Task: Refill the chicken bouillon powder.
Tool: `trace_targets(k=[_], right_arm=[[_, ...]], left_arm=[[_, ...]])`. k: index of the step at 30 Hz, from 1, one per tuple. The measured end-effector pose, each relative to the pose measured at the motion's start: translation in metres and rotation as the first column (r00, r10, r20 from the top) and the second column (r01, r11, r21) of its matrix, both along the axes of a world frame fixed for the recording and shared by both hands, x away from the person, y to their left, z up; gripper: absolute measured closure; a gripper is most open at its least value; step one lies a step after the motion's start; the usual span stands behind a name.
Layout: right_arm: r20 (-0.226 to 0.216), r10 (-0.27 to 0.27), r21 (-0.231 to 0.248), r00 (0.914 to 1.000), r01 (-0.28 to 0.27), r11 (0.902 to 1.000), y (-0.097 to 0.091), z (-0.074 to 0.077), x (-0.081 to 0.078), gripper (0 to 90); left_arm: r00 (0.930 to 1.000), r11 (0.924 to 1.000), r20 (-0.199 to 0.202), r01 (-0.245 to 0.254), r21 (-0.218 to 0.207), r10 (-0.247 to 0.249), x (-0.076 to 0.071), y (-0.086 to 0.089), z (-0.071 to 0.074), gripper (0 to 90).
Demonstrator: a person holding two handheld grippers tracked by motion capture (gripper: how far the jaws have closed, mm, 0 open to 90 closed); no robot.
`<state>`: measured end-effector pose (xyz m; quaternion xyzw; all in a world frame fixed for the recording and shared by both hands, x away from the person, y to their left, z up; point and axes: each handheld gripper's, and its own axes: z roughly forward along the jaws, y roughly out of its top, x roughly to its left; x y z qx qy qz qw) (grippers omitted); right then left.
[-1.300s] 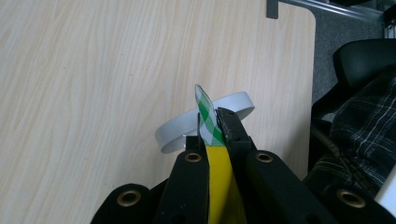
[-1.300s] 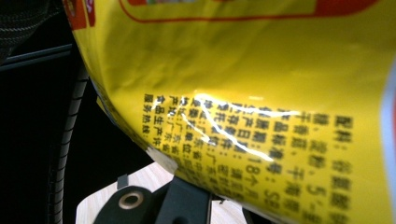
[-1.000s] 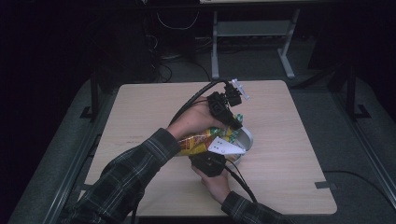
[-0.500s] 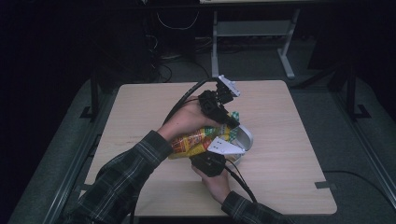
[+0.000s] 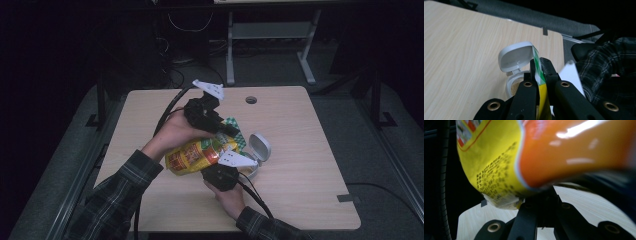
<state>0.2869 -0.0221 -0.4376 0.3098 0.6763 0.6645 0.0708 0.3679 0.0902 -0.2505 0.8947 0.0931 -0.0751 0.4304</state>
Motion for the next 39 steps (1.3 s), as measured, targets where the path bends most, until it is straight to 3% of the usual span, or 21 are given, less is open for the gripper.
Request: trace_targets(k=[3,6,11,15,20,24,31,32,35,38,39], right_arm=[[0.003,0.0,-0.009,1.0,0.0,1.0,0.001,0.0,-0.002,89.9],[0.003,0.003,-0.014,1.0,-0.003,0.9999,0.002,-0.001,-0.002,89.9],[0.009,-0.009,-0.014,0.9999,0.009,0.9999,-0.001,0.0,0.0,89.8],[0.014,-0.015,-0.011,0.9998,0.015,0.9998,-0.002,0.001,0.0,89.8],[0.042,-0.023,-0.038,0.9989,0.024,0.999,-0.001,0.001,-0.001,89.8],[0.045,-0.024,-0.056,0.9987,0.027,0.9981,0.0,0.003,-0.003,89.8],[0.049,-0.024,-0.099,0.9985,0.029,0.9947,-0.001,0.004,-0.003,89.7],[0.049,-0.024,-0.103,0.9985,0.029,0.9942,-0.001,0.004,-0.002,89.7],[0.032,-0.028,-0.109,0.9991,0.032,0.9935,-0.002,0.002,-0.002,89.7],[0.035,-0.027,-0.117,0.999,0.031,0.9927,-0.002,0.001,-0.002,89.7],[0.036,-0.027,-0.116,0.999,0.031,0.9927,-0.002,0.001,-0.002,89.7]], left_arm=[[0.9999,0.9995,0.003,-0.014,-0.029,0.014,-0.003,0.017,0.0,89.9],[0.9996,0.9961,-0.003,-0.029,-0.084,0.029,-0.005,0.034,0.001,89.8],[0.998,0.9858,0.009,-0.061,-0.156,0.063,-0.008,0.063,0.0,89.8],[0.9947,0.972,0.018,-0.095,-0.215,0.101,-0.011,0.084,-0.004,89.9],[0.9878,0.9469,0.033,-0.136,-0.291,0.152,-0.012,0.109,-0.014,89.9],[0.9753,0.925,0.034,-0.195,-0.326,0.218,-0.012,0.125,-0.026,89.9],[0.9344,0.8782,0.06,-0.307,-0.367,0.351,-0.004,0.147,-0.05,89.8],[0.9303,0.8751,0.065,-0.313,-0.369,0.361,-0.001,0.149,-0.054,89.8],[0.9282,0.8679,0.061,-0.318,-0.382,0.367,0.005,0.154,-0.066,89.8],[0.919,0.8453,0.054,-0.335,-0.416,0.391,0.006,0.158,-0.077,89.8],[0.9088,0.8355,0.06,-0.352,-0.422,0.413,0.005,0.159,-0.08,89.8]])
